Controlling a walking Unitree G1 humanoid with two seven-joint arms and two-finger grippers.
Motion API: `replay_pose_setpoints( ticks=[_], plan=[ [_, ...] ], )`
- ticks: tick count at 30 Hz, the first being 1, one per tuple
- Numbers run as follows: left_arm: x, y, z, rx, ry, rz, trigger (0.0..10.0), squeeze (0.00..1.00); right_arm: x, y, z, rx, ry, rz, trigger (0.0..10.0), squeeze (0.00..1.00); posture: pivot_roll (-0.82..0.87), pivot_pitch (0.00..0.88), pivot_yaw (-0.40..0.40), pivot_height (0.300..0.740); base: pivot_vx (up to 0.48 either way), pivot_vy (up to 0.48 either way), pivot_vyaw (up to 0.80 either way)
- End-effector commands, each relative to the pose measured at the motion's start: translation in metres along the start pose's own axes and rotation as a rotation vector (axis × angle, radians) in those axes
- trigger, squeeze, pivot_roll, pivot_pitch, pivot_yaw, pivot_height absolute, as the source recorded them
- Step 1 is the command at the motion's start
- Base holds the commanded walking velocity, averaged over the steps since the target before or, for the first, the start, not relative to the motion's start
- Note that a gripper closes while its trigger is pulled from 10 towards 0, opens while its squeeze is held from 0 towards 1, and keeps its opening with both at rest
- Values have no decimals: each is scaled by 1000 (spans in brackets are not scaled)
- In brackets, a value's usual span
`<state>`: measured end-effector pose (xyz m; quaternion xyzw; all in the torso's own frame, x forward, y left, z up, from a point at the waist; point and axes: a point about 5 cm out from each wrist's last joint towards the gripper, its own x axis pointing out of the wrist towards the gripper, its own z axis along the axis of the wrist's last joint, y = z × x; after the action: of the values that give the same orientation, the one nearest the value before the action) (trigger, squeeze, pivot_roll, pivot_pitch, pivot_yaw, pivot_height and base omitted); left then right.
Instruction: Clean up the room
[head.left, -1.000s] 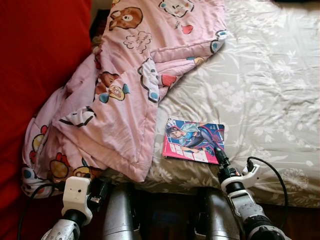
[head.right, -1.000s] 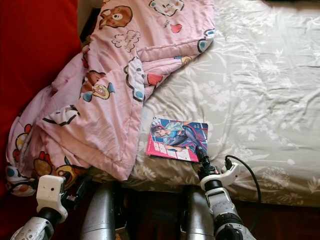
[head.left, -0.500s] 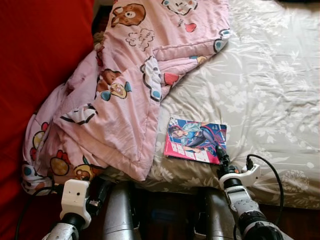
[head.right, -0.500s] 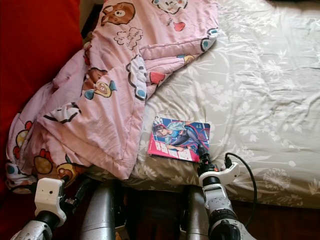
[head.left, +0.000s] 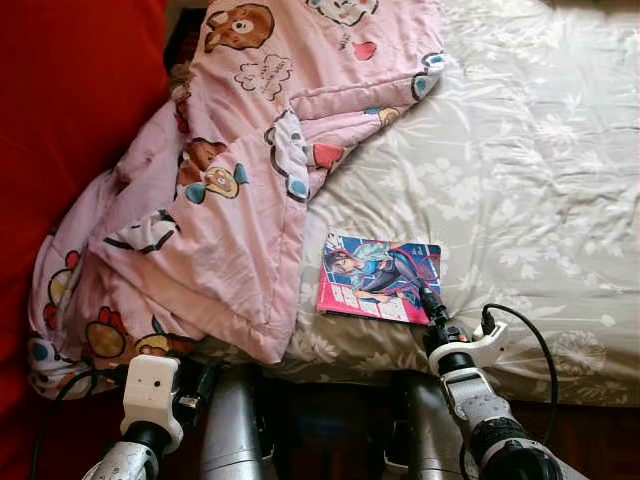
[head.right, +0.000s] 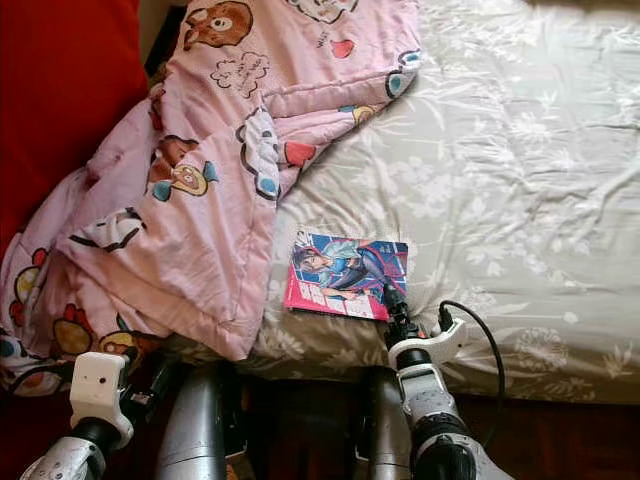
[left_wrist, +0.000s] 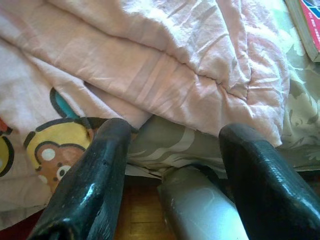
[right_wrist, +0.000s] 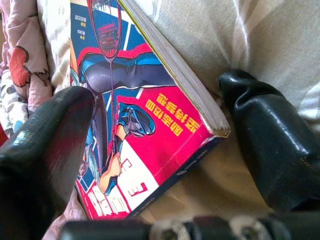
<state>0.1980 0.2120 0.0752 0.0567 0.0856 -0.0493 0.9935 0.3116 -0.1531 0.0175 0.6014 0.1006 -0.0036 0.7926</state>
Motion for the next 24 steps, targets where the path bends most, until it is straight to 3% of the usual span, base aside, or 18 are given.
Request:
replay_pose_setpoints(
  ticks=[1,24],
  plan=[
    [-5,-1,-9,15,44,1,10000,0,-5,-4,-37,52,150,-33,1765,0,257,335,29,581,0,0,0],
    [-5,-1,-9,15,44,1,10000,0,-5,-4,-37,52,150,-33,1765,0,257,335,29,581,0,0,0]
  ],
)
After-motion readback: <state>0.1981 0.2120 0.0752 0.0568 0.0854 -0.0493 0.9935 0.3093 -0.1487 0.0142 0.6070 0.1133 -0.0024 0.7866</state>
